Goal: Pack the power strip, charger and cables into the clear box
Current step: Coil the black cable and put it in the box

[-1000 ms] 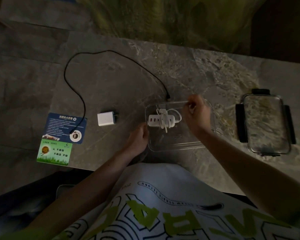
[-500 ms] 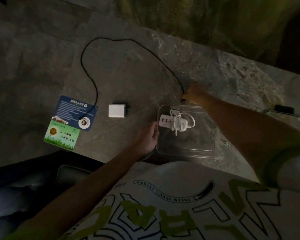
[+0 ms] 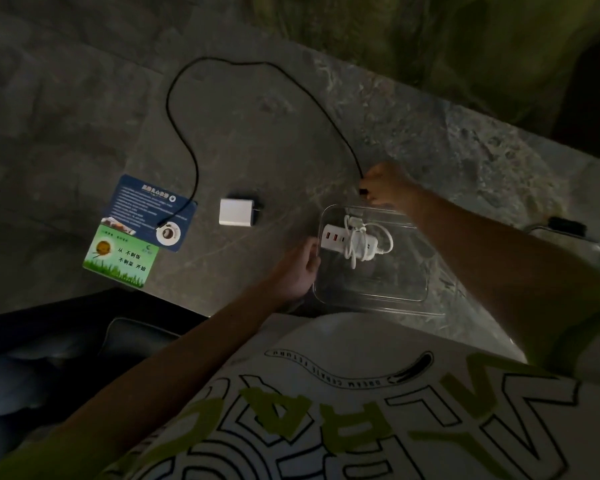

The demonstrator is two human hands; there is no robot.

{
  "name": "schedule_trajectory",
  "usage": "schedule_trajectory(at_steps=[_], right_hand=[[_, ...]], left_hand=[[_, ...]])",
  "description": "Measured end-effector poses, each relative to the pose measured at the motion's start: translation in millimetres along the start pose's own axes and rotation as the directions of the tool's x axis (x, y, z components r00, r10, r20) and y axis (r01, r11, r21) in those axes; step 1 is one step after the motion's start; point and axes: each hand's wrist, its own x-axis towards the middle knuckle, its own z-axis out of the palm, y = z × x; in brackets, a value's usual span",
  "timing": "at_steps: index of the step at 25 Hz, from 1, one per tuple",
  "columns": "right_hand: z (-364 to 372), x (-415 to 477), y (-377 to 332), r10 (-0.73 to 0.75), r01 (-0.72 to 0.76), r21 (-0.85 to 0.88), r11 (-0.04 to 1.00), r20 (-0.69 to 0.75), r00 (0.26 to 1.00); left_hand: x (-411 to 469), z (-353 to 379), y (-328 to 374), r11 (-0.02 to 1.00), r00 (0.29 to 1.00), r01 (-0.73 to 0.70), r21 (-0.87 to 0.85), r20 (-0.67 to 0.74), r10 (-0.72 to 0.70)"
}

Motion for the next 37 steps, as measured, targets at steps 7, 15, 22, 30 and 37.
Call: schedule_trajectory(at_steps=[7,15,22,30,37], right_hand=[[-10.5,-82.5,-15.1,-0.093,0.098,0.447,0.889,-0.032,0.995],[8.7,-155.8,-33.8,-0.222,0.263,0.541,0.799,-0.141,0.965],[48.1,-180.4,-48.7,-0.268,0.286,0.578,0.764,-0.119,0.956],[50.1,-198.8,-58.7,-0.612,0.628,0.107,0.771,-0.144,0.777],[86.1,-184.6,-72.1,-0.702,0.671,-0.217,0.709,-0.133,0.699]], left_hand=[[-2.2,-10.0,20.7,0.992,0.993,0.105,-0.077,0.068,-0.100],[-36.7,-68.2,75.8,0.914,0.982,-0.128,-0.384,-0.179,0.062],[-82.9,-88.6,77.8,0.939,0.968,-0.205,-0.277,-0.198,0.153],[-128.2,-125.5,49.5,0.886,0.976,-0.218,-0.409,-0.070,0.207],[-174.3,-138.3,31.0,0.604,0.941,-0.175,-0.777,0.048,0.335]])
